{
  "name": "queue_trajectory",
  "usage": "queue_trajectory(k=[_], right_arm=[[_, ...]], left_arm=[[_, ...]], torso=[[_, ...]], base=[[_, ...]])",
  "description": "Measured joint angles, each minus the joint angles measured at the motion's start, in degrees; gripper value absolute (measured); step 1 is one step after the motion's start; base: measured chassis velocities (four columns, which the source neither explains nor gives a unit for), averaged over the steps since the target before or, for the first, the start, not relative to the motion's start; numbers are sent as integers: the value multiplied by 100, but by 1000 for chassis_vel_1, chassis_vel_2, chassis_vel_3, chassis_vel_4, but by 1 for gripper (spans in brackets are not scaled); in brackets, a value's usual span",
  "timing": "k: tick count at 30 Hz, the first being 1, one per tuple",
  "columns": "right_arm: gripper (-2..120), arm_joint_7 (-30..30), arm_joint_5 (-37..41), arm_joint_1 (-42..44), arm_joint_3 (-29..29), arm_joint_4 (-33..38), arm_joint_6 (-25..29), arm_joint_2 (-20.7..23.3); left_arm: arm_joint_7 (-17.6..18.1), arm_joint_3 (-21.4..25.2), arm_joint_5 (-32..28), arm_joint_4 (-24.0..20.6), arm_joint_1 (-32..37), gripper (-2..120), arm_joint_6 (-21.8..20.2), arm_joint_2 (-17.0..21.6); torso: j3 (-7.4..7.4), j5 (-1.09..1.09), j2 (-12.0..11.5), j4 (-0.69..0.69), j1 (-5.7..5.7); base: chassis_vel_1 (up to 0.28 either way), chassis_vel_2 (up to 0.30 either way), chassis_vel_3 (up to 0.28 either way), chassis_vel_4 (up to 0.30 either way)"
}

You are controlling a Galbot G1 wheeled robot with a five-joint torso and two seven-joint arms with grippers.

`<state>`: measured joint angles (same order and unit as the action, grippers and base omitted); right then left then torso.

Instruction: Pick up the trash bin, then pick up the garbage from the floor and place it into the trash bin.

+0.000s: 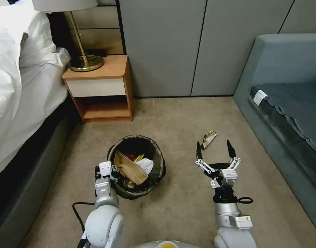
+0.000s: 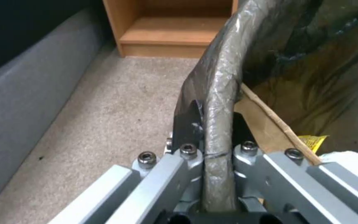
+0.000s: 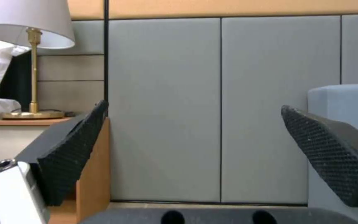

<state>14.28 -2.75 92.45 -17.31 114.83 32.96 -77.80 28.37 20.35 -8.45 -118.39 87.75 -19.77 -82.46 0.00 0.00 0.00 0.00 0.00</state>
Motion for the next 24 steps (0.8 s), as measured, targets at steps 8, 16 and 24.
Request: queue_trajectory(k=[8,16,24], right_arm=[[100,-24,-12,-17,20,-27,1,1],[100,-192,-118,-111,1,-134,279,-10],[100,-217,-270,-234,3,-243,456,-30]], left_arm=[[11,5,-21,5,-13,0,0,2],[17,16,-29,-1,-12,0,1,5],[24,12,-31,-11,0,0,3,6]], torso=[[0,0,0,0,0],[1,-1,0,-1,1],[1,0,0,0,1]], base=[[-160,159,153,-163],[-250,226,239,-226],[-64,80,71,-88]])
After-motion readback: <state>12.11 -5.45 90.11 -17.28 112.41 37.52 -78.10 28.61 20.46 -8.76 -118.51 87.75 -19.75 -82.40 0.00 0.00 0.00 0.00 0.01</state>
